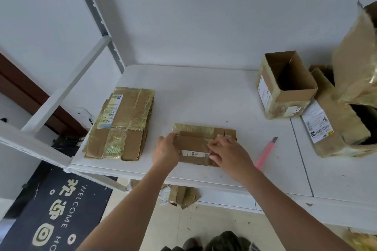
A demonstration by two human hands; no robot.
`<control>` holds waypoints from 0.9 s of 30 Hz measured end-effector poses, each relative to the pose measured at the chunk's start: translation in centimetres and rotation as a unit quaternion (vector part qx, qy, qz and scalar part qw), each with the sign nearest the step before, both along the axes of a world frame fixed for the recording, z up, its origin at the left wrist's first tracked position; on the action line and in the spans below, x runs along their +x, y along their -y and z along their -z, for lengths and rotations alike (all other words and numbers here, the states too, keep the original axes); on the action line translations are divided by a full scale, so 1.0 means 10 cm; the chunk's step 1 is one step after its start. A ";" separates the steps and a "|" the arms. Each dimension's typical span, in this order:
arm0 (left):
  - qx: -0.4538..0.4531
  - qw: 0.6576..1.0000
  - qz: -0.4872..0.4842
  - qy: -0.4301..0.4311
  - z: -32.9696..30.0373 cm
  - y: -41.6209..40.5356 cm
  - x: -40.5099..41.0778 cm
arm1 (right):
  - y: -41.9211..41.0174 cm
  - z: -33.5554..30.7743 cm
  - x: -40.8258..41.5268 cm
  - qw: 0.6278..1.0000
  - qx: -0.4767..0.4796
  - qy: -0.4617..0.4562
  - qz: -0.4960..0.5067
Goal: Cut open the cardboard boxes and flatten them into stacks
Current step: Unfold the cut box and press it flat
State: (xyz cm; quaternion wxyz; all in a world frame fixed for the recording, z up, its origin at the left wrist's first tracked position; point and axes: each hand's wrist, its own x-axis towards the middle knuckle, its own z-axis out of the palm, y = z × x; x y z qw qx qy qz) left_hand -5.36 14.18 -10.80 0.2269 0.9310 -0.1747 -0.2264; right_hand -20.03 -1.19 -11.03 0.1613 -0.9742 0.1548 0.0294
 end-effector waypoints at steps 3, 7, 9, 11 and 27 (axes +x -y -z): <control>-0.009 1.000 -0.024 -0.018 -0.01 0.04 0.04 | -0.09 0.14 0.01 0.999 -0.040 -0.003 0.006; -0.024 0.991 -0.104 -0.085 -0.06 0.10 0.05 | -0.06 0.17 -0.04 0.999 -0.032 -0.010 0.001; -0.065 0.983 -0.134 -0.105 -0.11 0.12 0.03 | -0.03 0.11 -0.03 1.000 0.008 -0.020 0.010; -0.107 0.979 -0.141 -0.102 -0.17 0.13 0.00 | 0.01 0.00 0.02 0.999 0.039 -0.009 0.034; -0.158 0.936 -0.082 0.302 -1.16 -0.85 0.62 | -0.85 -0.75 1.19 0.840 0.458 0.229 0.177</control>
